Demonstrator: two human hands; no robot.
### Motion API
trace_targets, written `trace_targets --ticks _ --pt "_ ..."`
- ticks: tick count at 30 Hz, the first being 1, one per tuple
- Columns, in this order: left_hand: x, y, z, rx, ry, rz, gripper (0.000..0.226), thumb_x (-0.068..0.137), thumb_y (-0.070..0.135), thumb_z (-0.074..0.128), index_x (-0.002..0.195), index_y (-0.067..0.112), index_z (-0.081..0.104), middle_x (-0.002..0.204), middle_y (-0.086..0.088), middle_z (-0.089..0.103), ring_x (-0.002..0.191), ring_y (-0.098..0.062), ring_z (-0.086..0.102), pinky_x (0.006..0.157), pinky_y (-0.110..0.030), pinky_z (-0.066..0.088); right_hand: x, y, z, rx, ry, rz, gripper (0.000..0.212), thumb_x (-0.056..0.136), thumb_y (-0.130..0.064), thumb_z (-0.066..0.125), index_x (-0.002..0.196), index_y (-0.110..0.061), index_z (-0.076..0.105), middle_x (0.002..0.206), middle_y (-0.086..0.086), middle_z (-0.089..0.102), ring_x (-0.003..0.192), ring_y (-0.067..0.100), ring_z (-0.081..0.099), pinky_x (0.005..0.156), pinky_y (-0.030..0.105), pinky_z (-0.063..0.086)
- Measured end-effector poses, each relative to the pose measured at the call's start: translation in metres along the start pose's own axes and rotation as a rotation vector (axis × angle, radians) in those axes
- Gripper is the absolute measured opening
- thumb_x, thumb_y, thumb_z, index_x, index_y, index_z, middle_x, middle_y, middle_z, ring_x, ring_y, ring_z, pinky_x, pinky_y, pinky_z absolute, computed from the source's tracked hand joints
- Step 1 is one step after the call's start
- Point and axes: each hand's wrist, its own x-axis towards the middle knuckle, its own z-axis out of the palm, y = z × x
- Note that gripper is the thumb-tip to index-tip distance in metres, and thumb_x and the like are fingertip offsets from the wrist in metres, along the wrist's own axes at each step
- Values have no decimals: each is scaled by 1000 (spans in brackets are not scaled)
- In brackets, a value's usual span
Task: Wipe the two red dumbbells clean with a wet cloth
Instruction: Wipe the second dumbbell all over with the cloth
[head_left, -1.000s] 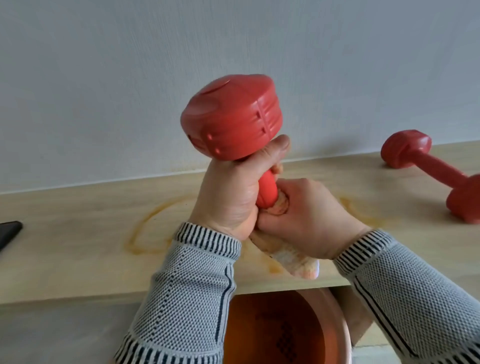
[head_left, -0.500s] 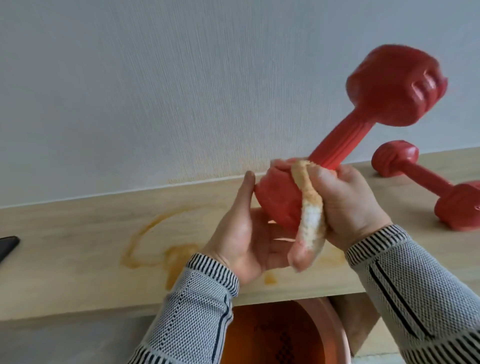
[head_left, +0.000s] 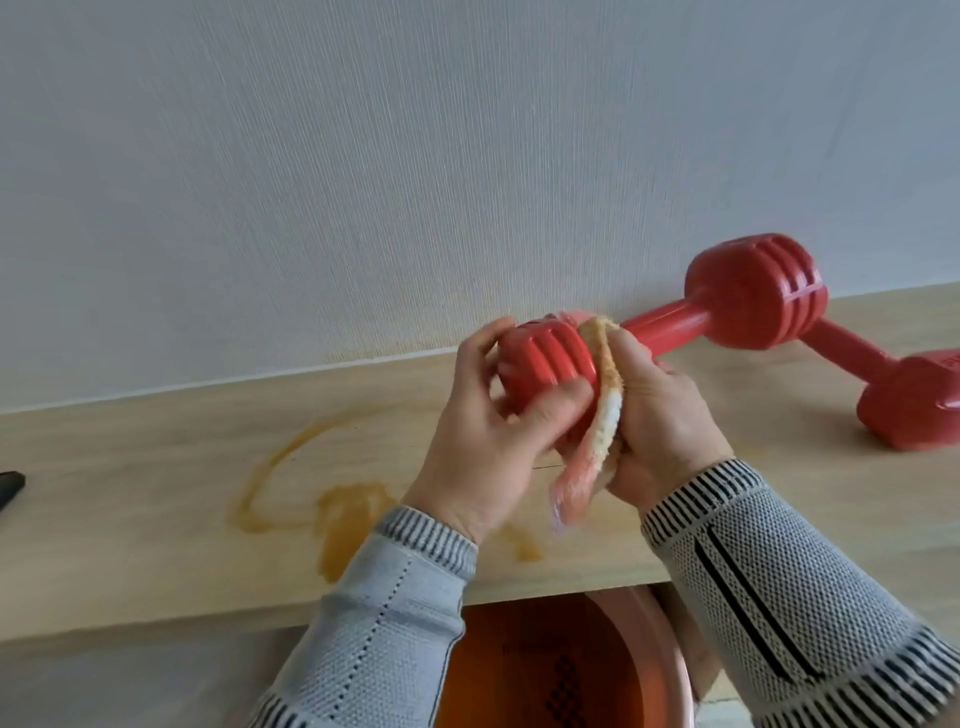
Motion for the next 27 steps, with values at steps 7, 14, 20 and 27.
trace_targets --ticks 7,14,20,27 --pt "2 5 -7 -212 -140 -479 72 71 72 55 113 15 68 96 -17 71 79 -28 71 66 -41 59 2 1 -1 -298 -206 -259 14 79 -8 61 87 -6 72 83 11 71 82 23 69 82 40 59" --pt "-4 -9 -7 29 -6 -6 59 69 28 83 111 24 42 98 2 64 77 -7 69 60 -24 55 5 7 1 -229 -108 -186 18 93 -5 53 89 -7 70 82 13 70 78 29 70 58 40 58" --pt "-4 -16 -12 140 128 52 72 50 37 86 111 29 47 103 0 68 87 -26 71 72 -51 59 26 -18 -7 -21 45 -126 32 73 -22 70 97 0 68 99 25 68 88 39 66 80 53 55" --pt "-12 2 -12 -324 -11 -497 58 60 55 73 96 10 73 76 -12 70 63 -24 66 50 -28 51 28 -20 -19 240 -263 32 17 87 -29 65 92 -12 65 92 4 61 92 21 55 103 44 37"
